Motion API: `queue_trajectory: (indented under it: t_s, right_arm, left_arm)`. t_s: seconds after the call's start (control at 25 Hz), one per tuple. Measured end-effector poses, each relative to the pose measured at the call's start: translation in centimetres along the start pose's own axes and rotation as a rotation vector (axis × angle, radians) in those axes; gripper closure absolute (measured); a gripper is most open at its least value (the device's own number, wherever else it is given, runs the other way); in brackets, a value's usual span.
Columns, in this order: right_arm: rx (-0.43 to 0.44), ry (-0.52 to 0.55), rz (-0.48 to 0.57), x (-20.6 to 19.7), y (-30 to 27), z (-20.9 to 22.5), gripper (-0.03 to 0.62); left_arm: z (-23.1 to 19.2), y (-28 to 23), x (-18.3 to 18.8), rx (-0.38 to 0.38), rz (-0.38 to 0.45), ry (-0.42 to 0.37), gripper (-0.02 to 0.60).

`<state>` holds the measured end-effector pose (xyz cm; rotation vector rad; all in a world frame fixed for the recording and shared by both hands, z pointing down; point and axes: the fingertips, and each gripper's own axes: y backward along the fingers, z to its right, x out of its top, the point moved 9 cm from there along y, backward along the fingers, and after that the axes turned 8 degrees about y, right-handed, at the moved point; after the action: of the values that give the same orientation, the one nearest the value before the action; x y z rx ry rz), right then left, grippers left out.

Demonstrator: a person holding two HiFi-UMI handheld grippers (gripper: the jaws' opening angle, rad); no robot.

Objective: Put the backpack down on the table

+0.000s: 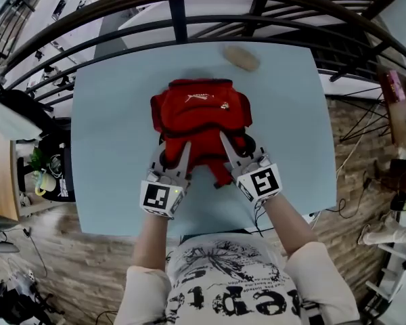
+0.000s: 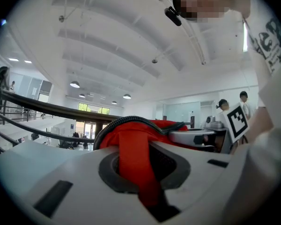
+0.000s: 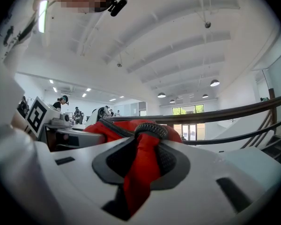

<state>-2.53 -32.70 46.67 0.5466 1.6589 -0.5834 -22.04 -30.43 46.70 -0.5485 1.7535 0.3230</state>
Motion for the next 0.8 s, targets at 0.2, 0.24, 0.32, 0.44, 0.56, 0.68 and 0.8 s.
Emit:
queue_trajectory:
  t_s: [0.2, 0.24, 0.32, 0.44, 0.56, 0.68, 0.8]
  right_arm:
    - [0.026, 0.002, -0.009, -1.7, 1.9, -1.4, 0.505]
    - [0.031, 0.000, -0.015, -2.1, 2.2, -1.7, 0.500]
    - [0.041, -0.001, -0.031, -2.9, 3.0, -2.3, 0.491]
    - [0.047, -0.001, -0.053, -3.9, 4.0, -2.9, 0.471]
    - [0.049, -0.005, -0.073, -4.7, 4.5, -3.5, 0.451]
    - [0.048, -0.020, -0.112, -6.0, 5.2, -4.1, 0.424]
    - [0.041, -0.027, -0.156, -7.2, 5.8, -4.8, 0.373]
  left_arm:
    - [0.8, 2.0, -2.7, 0.001, -0.014, 0.032, 0.543]
    - [0.9, 2.4, -3.5, -0.001, -0.019, 0.034, 0.543]
    - [1.2, 3.2, -4.8, 0.007, -0.033, 0.032, 0.543]
    - [1.8, 4.1, -6.1, 0.026, -0.058, 0.021, 0.543]
    - [1.8, 4.7, -7.0, 0.036, -0.086, 0.025, 0.530]
    - [2.0, 5.3, -8.1, 0.030, -0.118, 0.042, 0.466]
    - [2.1, 5.9, -9.5, 0.033, -0.156, 0.059, 0.386]
